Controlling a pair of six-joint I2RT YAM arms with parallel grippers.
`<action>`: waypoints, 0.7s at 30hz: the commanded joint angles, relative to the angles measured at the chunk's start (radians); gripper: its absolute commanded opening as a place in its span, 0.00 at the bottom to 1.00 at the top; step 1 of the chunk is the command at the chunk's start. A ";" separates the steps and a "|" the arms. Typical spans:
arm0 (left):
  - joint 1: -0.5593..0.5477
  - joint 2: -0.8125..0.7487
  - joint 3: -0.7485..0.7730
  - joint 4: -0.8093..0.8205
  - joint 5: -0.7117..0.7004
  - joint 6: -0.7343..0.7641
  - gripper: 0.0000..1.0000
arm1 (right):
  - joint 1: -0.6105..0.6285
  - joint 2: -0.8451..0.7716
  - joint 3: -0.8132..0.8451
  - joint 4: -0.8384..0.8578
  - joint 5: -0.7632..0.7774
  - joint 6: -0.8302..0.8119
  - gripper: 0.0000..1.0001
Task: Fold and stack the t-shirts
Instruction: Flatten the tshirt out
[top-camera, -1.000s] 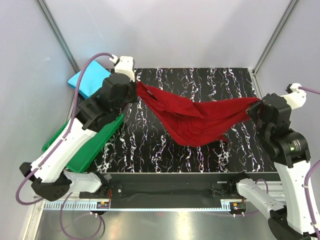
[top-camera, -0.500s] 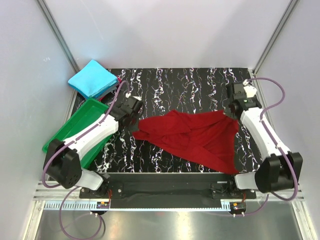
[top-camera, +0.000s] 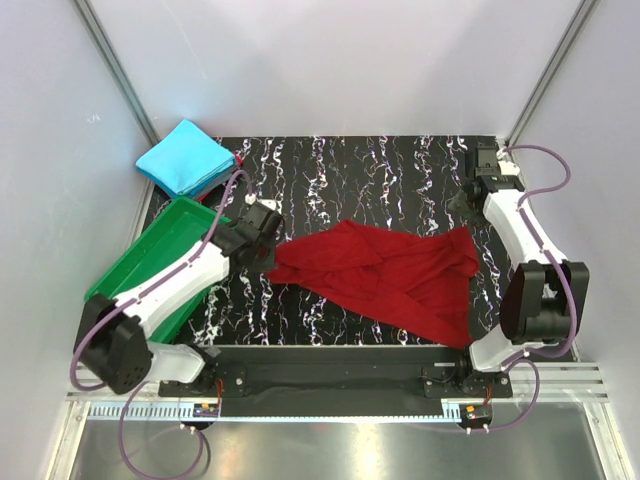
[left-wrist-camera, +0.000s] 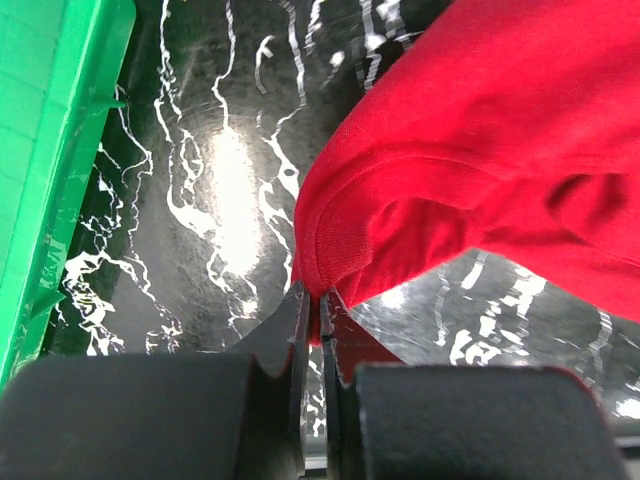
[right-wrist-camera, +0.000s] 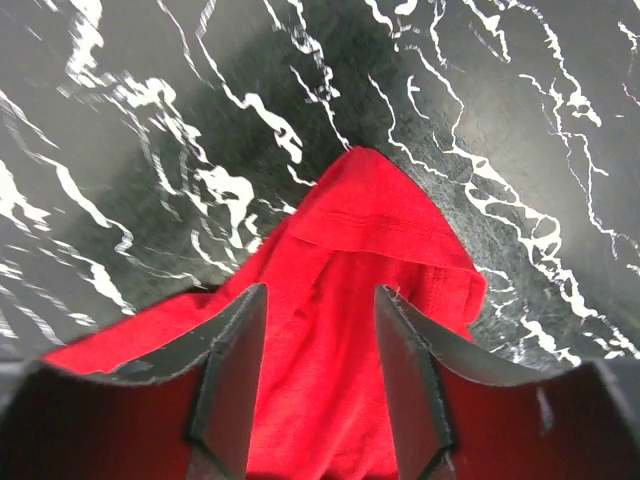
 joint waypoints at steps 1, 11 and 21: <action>-0.021 -0.085 0.028 0.002 -0.019 -0.015 0.04 | 0.000 -0.086 0.013 -0.043 0.041 0.103 0.56; -0.050 -0.184 -0.039 -0.023 -0.030 -0.007 0.00 | -0.060 -0.181 -0.244 0.052 -0.064 0.629 0.53; -0.055 -0.343 -0.098 -0.031 0.020 0.013 0.00 | -0.056 0.069 -0.257 0.413 -0.395 0.188 0.35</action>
